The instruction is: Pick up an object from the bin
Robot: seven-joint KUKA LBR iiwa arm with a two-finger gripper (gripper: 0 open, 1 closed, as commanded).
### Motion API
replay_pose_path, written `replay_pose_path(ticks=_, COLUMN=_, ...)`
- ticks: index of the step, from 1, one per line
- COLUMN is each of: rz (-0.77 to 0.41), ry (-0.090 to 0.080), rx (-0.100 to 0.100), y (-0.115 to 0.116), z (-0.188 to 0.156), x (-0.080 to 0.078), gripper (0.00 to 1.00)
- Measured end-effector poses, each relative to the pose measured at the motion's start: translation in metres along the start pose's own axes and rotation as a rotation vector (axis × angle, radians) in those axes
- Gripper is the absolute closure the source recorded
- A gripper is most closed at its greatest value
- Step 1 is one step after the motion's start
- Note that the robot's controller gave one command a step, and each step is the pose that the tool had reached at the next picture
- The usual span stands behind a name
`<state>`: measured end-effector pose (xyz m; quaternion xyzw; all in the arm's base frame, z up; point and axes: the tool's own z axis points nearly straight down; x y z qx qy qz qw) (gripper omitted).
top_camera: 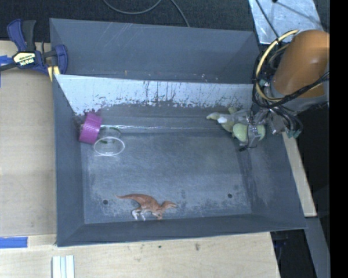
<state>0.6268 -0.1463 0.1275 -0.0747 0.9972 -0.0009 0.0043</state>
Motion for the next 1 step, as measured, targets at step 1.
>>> replay_pose_path(ticks=1, rz=0.000, ry=0.007, rx=-0.003, y=0.0006, z=-0.0110, x=0.0015, gripper=1.00)
